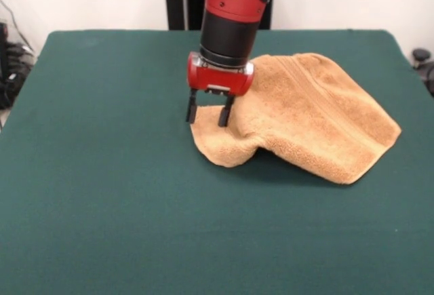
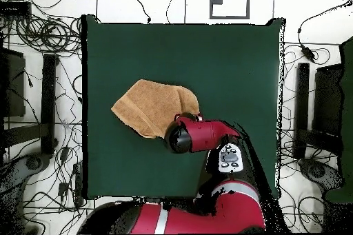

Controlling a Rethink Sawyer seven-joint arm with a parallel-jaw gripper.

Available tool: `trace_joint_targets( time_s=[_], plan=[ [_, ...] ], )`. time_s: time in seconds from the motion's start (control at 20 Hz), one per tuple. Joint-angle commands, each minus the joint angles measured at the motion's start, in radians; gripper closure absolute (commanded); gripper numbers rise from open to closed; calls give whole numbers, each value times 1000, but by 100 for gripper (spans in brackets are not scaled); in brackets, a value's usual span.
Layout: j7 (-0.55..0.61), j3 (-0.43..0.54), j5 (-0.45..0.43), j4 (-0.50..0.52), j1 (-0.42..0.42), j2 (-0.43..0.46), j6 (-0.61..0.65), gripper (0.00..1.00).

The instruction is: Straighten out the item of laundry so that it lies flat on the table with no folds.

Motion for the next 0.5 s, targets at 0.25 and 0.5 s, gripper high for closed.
trace_joint_targets(
  time_s=[0.25,0.5],
  plan=[
    [-78,180,-118,-39,-131,76,30,0],
    [-140,312,-173,-14,-269,88,55,0]
  ],
)
